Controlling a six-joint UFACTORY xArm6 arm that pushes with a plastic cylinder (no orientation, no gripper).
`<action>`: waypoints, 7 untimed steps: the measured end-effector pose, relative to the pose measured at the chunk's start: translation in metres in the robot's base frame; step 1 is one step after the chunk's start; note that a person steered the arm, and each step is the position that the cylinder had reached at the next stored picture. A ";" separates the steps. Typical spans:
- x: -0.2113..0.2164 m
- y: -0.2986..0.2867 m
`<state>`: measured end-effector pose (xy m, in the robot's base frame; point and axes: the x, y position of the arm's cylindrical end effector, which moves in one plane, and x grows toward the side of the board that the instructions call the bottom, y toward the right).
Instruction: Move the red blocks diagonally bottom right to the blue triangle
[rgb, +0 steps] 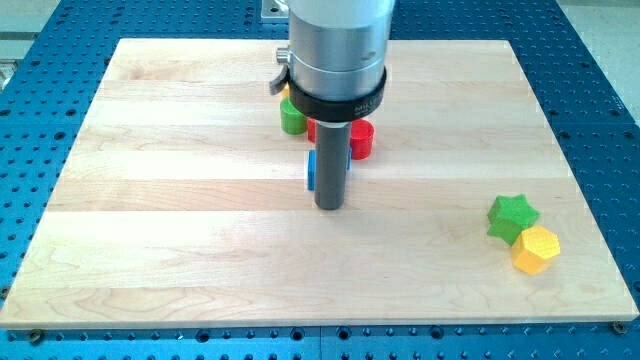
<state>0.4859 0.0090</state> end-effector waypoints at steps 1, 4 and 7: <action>-0.010 -0.030; -0.113 -0.059; -0.184 -0.045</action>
<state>0.3021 -0.0355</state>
